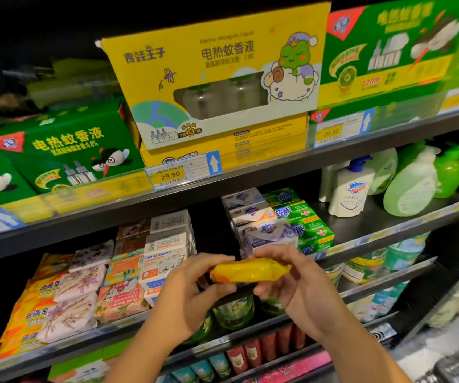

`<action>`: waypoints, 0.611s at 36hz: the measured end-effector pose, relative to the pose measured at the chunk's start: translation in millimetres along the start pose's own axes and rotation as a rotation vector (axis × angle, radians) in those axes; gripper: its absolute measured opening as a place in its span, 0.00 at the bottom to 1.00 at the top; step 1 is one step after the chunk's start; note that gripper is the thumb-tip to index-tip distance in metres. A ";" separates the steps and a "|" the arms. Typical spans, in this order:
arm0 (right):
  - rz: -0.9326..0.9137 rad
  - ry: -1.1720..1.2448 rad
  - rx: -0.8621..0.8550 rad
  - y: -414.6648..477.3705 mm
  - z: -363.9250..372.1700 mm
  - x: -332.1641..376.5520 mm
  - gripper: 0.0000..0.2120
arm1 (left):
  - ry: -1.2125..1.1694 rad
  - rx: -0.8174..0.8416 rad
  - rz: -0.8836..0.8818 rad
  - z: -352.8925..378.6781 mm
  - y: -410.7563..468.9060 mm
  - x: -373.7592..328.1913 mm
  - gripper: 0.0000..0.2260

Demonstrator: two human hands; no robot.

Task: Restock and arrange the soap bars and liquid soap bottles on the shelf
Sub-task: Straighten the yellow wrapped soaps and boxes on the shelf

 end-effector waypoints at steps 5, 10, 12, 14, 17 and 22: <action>0.050 -0.307 0.057 -4.2 -1.8 11.8 0.27 | -0.306 0.128 -0.200 8.2 -0.1 -2.9 0.13; -0.048 -0.448 -0.073 -3.8 0.2 17.0 0.12 | -0.571 0.119 -0.310 18.3 3.4 -7.6 0.27; -0.085 -0.422 -0.118 -4.6 0.0 20.5 0.20 | -0.574 0.149 -0.272 22.4 4.7 -7.0 0.35; -0.118 -0.419 -0.125 -6.4 0.1 24.8 0.22 | -0.570 0.209 -0.211 23.5 4.0 -8.5 0.43; -0.137 -0.417 -0.123 -6.8 0.5 29.9 0.15 | -0.356 0.284 -0.135 20.2 2.3 -7.3 0.44; -0.145 -0.483 -0.135 -7.2 3.1 32.2 0.16 | -0.046 0.259 -0.057 13.0 3.1 -10.6 0.37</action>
Point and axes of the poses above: each hand's wrist, its own y-axis towards the middle knuckle, its own z-axis out of the palm, x = y × z, the point moved 5 cm from there along y, towards the middle knuckle, and after that the axes turned 14 degrees about y, right-handed, at the moved point
